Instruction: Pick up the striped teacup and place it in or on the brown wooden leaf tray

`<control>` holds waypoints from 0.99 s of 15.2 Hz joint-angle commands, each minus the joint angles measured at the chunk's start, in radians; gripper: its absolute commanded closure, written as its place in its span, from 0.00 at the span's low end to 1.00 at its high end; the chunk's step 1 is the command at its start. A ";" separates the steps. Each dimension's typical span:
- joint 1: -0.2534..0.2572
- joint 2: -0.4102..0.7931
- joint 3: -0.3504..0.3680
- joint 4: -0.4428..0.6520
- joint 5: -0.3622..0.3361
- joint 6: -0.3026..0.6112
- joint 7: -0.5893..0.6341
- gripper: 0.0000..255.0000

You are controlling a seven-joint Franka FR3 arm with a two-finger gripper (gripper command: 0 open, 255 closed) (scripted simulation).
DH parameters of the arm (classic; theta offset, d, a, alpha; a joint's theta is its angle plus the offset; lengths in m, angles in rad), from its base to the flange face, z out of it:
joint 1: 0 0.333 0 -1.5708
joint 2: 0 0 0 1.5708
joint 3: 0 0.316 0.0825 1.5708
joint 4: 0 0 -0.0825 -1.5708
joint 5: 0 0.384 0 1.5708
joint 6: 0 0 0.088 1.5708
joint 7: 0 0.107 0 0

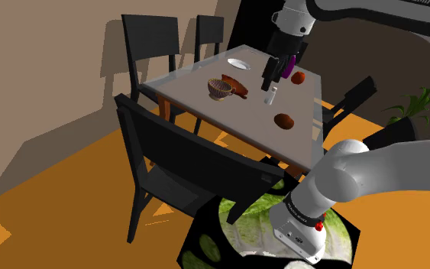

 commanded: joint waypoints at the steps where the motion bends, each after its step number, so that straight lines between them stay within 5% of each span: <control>1: 0.000 0.000 0.000 0.000 0.000 0.000 0.000 0.00; 15: -0.047 0.461 -0.094 0.141 -0.066 0.356 -0.086 0.00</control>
